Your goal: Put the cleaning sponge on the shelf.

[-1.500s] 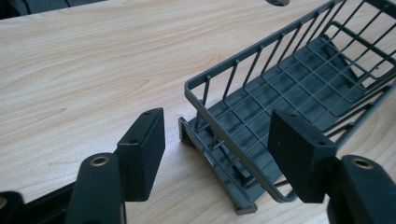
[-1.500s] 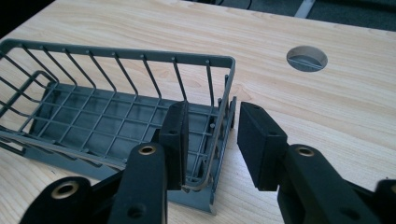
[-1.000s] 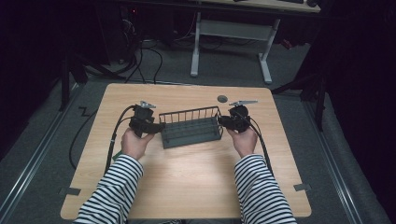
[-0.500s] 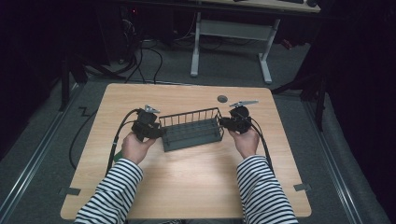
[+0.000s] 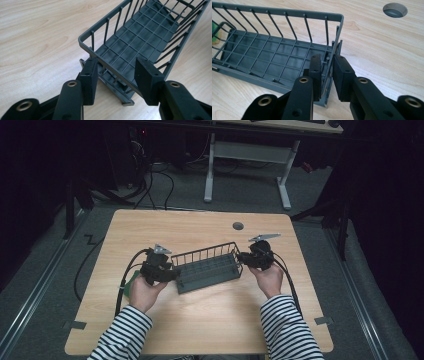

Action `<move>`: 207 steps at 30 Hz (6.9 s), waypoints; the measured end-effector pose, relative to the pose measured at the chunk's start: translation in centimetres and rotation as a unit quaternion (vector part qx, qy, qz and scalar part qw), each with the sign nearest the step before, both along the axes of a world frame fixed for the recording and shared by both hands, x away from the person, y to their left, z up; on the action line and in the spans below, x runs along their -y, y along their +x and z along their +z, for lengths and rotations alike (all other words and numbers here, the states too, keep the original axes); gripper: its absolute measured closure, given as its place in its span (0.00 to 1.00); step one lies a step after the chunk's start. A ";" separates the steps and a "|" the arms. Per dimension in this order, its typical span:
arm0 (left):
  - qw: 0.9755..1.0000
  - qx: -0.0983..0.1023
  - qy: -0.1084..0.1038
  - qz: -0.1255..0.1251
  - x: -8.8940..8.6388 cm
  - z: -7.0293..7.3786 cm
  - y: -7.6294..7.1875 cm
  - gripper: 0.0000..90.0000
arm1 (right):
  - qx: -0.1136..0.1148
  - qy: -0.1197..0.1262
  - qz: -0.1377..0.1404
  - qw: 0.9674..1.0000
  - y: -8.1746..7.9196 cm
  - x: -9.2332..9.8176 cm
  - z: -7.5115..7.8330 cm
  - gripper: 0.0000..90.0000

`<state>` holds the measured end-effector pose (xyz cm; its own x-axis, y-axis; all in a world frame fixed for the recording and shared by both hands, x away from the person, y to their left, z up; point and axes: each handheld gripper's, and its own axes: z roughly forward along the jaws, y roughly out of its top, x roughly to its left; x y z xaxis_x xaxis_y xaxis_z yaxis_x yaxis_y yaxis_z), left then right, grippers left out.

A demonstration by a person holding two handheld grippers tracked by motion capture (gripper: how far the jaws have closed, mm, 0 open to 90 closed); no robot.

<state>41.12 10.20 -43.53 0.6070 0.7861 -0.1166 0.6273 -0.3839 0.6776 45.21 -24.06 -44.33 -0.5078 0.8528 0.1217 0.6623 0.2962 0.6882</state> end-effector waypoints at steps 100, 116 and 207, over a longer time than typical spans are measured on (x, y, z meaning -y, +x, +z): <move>0.994 -0.044 0.047 0.084 -11.3 -7.6 -0.5 0.29 | 0.040 -0.049 -0.222 0.973 -13.2 11.8 -8.7 0.34; 0.994 -0.049 0.016 0.094 -11.9 -6.9 -0.7 0.31 | 0.039 -0.046 -0.221 0.973 -13.2 11.9 -8.6 0.33; 0.990 0.005 0.047 -0.134 7.0 3.1 3.9 0.31 | 0.039 -0.056 -0.214 0.974 -13.2 11.7 -8.7 0.32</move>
